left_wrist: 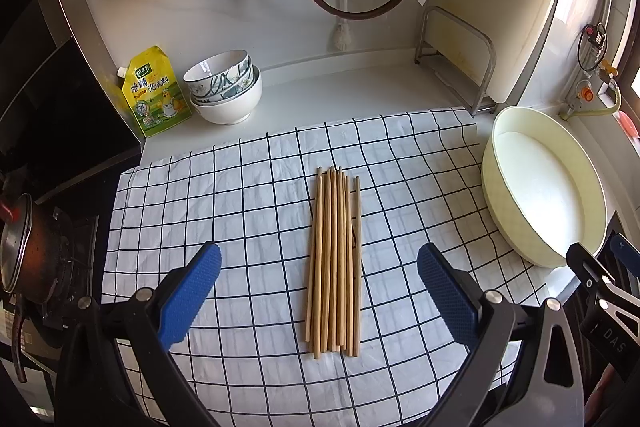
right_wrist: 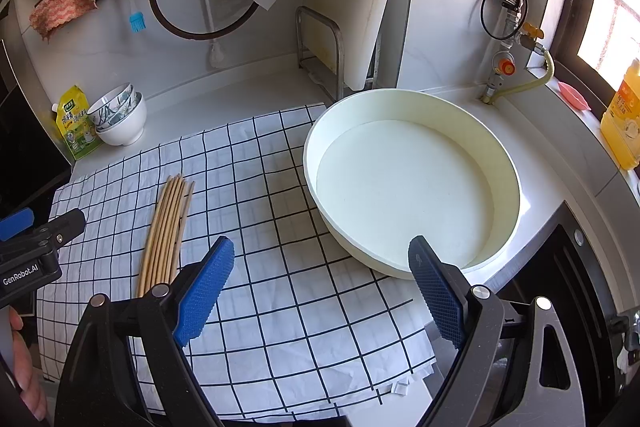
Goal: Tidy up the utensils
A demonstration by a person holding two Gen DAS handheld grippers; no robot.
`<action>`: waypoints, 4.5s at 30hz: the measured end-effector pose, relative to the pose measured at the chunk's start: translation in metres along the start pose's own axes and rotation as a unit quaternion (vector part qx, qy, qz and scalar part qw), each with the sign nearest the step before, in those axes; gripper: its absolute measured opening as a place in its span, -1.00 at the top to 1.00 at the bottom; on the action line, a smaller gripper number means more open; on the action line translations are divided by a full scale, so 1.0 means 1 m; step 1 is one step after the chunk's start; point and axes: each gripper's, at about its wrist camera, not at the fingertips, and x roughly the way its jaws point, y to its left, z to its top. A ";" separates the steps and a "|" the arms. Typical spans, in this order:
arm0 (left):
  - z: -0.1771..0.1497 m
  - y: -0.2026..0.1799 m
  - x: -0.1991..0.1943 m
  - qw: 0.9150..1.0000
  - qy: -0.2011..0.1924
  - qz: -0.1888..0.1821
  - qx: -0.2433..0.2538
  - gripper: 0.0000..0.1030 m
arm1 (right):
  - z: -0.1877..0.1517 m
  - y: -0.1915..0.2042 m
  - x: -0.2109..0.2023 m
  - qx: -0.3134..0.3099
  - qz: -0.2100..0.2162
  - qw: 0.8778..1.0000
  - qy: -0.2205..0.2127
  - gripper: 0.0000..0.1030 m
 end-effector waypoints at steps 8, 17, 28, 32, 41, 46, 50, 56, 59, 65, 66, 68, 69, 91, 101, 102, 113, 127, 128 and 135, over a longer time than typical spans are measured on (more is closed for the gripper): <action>0.001 0.001 0.001 1.000 0.000 0.001 0.000 -0.88 | 0.002 -0.001 0.004 0.002 0.000 1.000 0.000 -0.65; 0.000 0.000 0.001 1.000 0.000 0.002 0.001 -0.88 | 0.002 -0.001 0.004 0.001 -0.001 1.000 0.000 -0.65; 0.002 -0.001 0.002 1.000 0.000 0.003 0.002 -0.88 | 0.002 -0.001 0.004 0.002 0.000 1.000 -0.001 -0.65; 0.002 -0.001 0.002 1.000 0.001 0.003 0.002 -0.88 | 0.002 -0.002 0.002 0.002 -0.001 1.000 -0.003 -0.65; 0.002 -0.001 0.002 1.000 0.000 0.003 0.002 -0.88 | 0.002 -0.002 0.002 0.002 -0.001 1.000 -0.003 -0.65; 0.002 -0.001 0.002 1.000 0.000 0.003 0.002 -0.88 | 0.001 -0.001 -0.001 0.002 -0.001 1.000 -0.004 -0.65; 0.003 -0.001 0.004 1.000 -0.001 0.004 0.002 -0.88 | 0.001 -0.001 -0.005 0.001 -0.001 1.000 -0.006 -0.65; -0.002 0.001 -0.001 1.000 -0.001 0.003 0.000 -0.88 | 0.000 0.002 -0.008 -0.001 -0.001 1.000 -0.008 -0.65; -0.003 0.002 -0.002 1.000 0.000 0.003 -0.001 -0.88 | 0.000 0.003 -0.007 -0.003 -0.001 1.000 -0.007 -0.65; -0.003 0.006 0.000 1.000 0.004 0.003 0.000 -0.88 | 0.002 0.010 -0.006 -0.009 0.003 1.000 -0.006 -0.65; -0.003 0.008 0.002 1.000 0.005 0.001 0.003 -0.88 | 0.002 0.012 -0.005 -0.012 0.004 1.000 -0.006 -0.65; -0.004 0.011 0.007 1.000 0.010 -0.003 0.009 -0.88 | 0.002 0.018 -0.003 -0.019 0.006 1.000 -0.004 -0.65; -0.005 0.014 0.010 1.000 0.013 -0.006 0.010 -0.88 | 0.001 0.020 -0.001 -0.024 0.008 1.000 -0.001 -0.65; -0.033 0.088 0.125 0.997 0.066 -0.022 0.022 -0.88 | -0.034 0.124 0.122 -0.070 0.065 0.992 0.089 -0.65; -0.041 0.094 0.151 0.996 0.075 -0.028 0.042 -0.88 | -0.044 0.145 0.158 -0.063 0.034 0.991 0.109 -0.64; -0.041 0.094 0.152 0.996 0.075 -0.025 0.043 -0.88 | -0.046 0.145 0.160 -0.061 0.034 0.991 0.111 -0.64; -0.044 0.084 0.159 0.994 0.076 -0.047 0.057 -0.88 | -0.052 0.151 0.167 -0.069 0.016 0.991 0.118 -0.64; -0.050 0.068 0.170 0.992 0.093 -0.054 0.064 -0.88 | -0.050 0.125 0.164 -0.044 -0.002 0.993 0.107 -0.64; -0.050 0.067 0.170 0.992 0.092 -0.054 0.065 -0.88 | -0.050 0.125 0.163 -0.044 -0.002 0.993 0.107 -0.64; -0.049 0.056 0.174 0.992 0.093 -0.051 0.072 -0.88 | -0.050 0.123 0.164 -0.043 -0.002 0.993 0.106 -0.64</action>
